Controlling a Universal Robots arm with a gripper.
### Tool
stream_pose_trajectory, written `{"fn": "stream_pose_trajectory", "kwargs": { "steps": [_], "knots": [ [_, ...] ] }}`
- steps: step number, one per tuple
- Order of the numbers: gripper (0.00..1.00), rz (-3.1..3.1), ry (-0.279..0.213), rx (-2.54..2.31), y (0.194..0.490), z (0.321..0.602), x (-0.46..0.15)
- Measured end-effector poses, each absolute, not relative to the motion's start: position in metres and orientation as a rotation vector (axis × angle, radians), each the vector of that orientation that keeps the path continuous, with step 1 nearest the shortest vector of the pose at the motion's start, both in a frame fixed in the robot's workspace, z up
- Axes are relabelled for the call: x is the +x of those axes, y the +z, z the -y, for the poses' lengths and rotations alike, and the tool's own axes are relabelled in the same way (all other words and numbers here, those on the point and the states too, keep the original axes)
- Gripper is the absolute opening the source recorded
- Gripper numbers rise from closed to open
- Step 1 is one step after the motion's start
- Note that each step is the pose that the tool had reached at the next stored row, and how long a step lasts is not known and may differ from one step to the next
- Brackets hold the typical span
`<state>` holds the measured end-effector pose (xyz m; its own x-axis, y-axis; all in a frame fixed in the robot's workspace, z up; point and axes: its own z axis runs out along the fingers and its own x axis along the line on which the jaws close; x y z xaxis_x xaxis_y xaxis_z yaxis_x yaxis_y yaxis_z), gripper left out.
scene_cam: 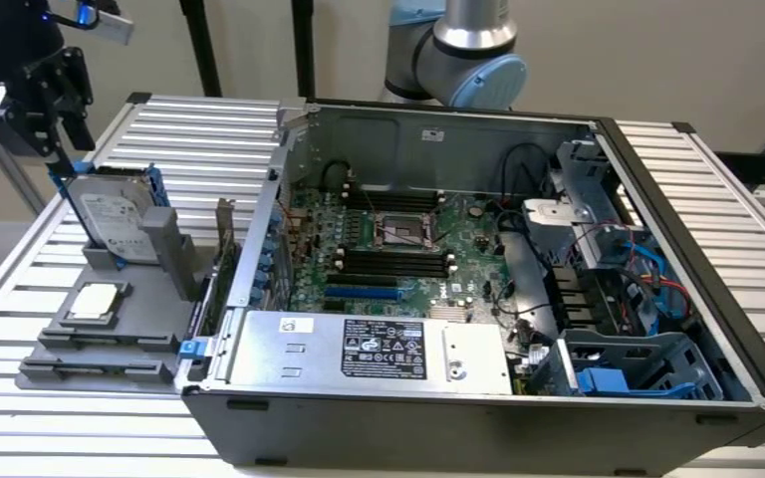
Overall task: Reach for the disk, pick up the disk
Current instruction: 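Pick up the disk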
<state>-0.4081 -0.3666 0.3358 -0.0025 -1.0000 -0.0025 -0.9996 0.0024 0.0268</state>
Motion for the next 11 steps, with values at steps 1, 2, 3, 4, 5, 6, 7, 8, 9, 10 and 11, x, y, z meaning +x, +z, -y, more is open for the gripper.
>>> {"fn": "stream_pose_trajectory", "kwargs": {
  "steps": [1, 2, 3, 4, 5, 6, 7, 8, 9, 10, 11],
  "knots": [
    [0.54, 2.212, -0.032, 2.207, 0.334, 0.367, -0.408],
    [0.54, 2.212, -0.032, 2.207, 0.332, 0.367, -0.408],
    [0.54, 2.212, -0.032, 2.207, 0.33, 0.367, -0.408],
    [0.54, 2.212, -0.031, 2.208, 0.329, 0.367, -0.408],
    [0.54, 2.212, -0.03, 2.208, 0.327, 0.367, -0.409],
    [0.54, 2.212, -0.03, 2.209, 0.325, 0.367, -0.409],
    [0.54, 2.212, -0.03, 2.209, 0.323, 0.367, -0.409],
    [0.54, 2.212, -0.029, 2.209, 0.321, 0.367, -0.409],
    [0.54, 2.212, -0.029, 2.21, 0.32, 0.367, -0.409],
    [0.54, 2.212, -0.029, 2.21, 0.318, 0.367, -0.409],
    [0.54, 2.212, -0.028, 2.211, 0.316, 0.367, -0.409]
  ]
}}
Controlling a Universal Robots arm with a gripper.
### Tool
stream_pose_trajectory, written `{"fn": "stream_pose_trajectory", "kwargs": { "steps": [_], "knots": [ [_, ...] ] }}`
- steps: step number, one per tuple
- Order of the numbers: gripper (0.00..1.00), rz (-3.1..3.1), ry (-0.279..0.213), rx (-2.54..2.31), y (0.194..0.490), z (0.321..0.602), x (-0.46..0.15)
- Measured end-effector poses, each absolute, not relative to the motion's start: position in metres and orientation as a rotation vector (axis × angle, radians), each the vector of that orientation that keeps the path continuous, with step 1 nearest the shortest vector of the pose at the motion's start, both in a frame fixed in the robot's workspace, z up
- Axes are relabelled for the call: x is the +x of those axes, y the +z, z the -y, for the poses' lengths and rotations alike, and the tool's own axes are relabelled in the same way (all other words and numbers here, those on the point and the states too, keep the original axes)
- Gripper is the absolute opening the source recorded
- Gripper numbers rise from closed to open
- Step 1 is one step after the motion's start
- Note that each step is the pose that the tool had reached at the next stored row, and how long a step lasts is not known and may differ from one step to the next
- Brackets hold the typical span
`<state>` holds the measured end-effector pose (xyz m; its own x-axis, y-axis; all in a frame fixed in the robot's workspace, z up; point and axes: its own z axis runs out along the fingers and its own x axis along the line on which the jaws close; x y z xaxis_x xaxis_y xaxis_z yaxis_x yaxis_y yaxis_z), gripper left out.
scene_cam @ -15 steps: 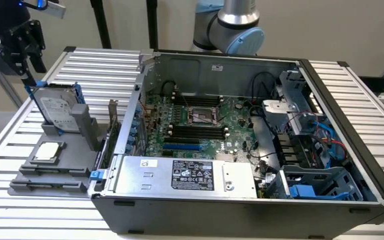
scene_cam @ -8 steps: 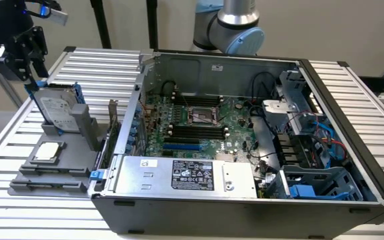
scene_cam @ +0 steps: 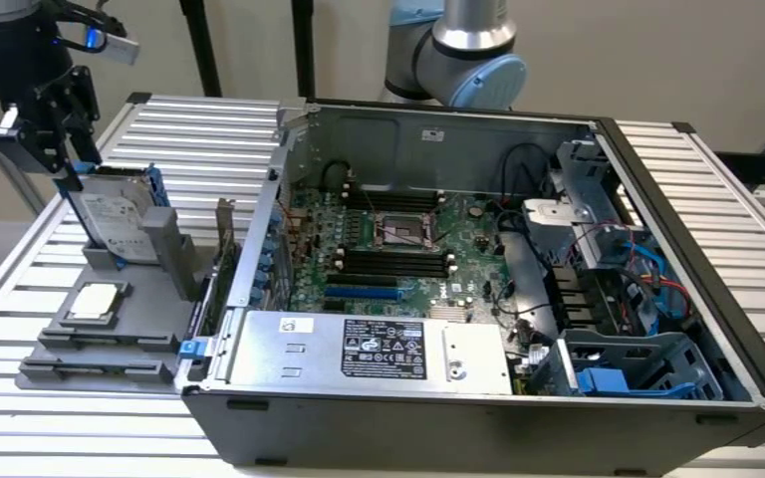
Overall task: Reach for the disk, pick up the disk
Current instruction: 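Pick up the disk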
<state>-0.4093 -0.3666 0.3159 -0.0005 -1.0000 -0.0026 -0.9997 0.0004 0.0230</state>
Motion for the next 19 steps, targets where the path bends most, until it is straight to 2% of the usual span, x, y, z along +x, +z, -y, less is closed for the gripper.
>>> {"fn": "stream_pose_trajectory", "kwargs": {
  "steps": [12, 19],
  "knots": [
    [0.54, 2.212, -0.024, 2.215, 0.294, 0.367, -0.411],
    [0.54, 2.212, -0.025, 2.217, 0.292, 0.367, -0.411]
  ]
}}
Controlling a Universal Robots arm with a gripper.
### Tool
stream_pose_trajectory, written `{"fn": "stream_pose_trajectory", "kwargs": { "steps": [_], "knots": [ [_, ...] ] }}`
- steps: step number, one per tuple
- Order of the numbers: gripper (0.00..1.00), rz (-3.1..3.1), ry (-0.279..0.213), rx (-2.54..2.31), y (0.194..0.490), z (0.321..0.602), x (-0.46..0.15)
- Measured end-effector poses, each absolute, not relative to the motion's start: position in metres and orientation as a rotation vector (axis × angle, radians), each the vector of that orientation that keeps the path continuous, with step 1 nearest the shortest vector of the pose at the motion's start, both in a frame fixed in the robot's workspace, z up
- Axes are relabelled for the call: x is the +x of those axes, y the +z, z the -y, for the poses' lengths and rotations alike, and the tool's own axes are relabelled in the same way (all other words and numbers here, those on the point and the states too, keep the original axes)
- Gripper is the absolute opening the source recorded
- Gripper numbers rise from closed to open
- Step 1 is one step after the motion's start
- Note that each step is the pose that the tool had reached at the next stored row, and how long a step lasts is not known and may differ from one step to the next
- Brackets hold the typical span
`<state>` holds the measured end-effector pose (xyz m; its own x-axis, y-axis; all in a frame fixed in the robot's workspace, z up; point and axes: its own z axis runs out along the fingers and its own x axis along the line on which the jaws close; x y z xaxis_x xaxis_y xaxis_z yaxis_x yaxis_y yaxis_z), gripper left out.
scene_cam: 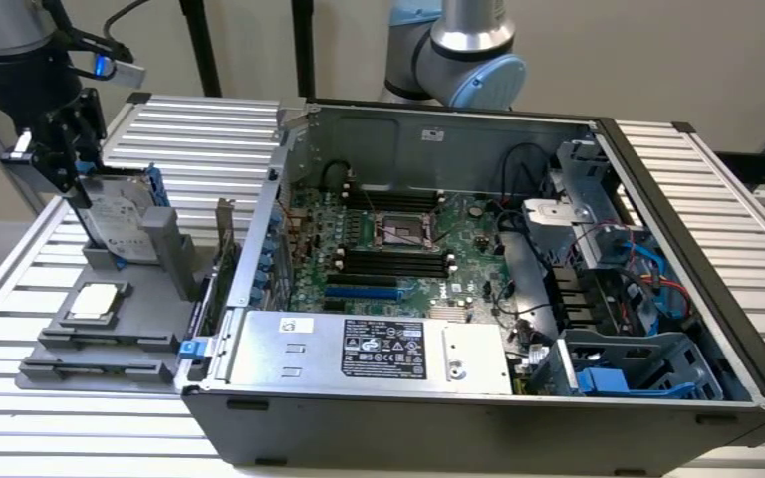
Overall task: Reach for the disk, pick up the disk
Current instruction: 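Pick up the disk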
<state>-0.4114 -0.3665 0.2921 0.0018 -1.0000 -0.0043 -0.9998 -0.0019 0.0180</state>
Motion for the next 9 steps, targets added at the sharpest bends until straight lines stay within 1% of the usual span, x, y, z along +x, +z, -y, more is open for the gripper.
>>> {"fn": "stream_pose_trajectory", "kwargs": {
  "steps": [9],
  "knots": [
    [0.54, 2.213, -0.024, 2.217, 0.2933, 0.3665, -0.4124]
  ]
}}
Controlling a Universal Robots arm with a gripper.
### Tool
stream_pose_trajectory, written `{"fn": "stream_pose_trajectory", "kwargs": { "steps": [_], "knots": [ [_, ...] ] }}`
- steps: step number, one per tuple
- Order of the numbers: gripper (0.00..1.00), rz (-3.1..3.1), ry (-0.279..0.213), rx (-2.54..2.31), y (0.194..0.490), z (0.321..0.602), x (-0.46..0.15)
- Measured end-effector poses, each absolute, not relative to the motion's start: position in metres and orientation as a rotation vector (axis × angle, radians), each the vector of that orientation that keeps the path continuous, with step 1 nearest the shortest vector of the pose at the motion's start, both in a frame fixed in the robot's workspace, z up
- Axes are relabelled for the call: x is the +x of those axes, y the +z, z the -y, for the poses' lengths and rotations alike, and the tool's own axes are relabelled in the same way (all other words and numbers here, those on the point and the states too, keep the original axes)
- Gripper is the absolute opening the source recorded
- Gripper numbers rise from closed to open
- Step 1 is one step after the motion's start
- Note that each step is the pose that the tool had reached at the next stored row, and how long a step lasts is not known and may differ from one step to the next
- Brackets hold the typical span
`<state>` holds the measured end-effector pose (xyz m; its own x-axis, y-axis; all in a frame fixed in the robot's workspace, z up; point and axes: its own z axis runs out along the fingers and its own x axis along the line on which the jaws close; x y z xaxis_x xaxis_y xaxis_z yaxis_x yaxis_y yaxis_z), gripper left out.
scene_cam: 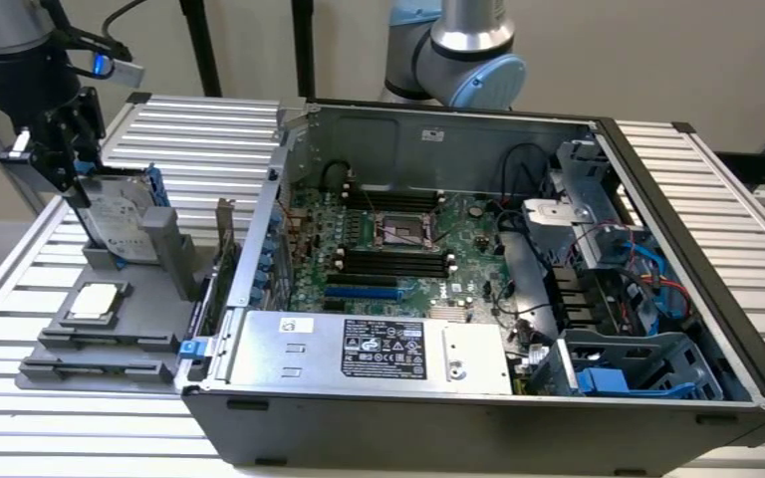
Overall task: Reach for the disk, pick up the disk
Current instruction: 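Pick up the disk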
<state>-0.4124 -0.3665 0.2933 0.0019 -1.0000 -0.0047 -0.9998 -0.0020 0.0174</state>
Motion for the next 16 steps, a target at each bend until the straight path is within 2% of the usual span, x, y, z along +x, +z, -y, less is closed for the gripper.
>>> {"fn": "stream_pose_trajectory", "kwargs": {
  "steps": [16],
  "knots": [
    [0.54, 2.209, -0.025, 2.22, 0.2933, 0.363, -0.415]
  ]
}}
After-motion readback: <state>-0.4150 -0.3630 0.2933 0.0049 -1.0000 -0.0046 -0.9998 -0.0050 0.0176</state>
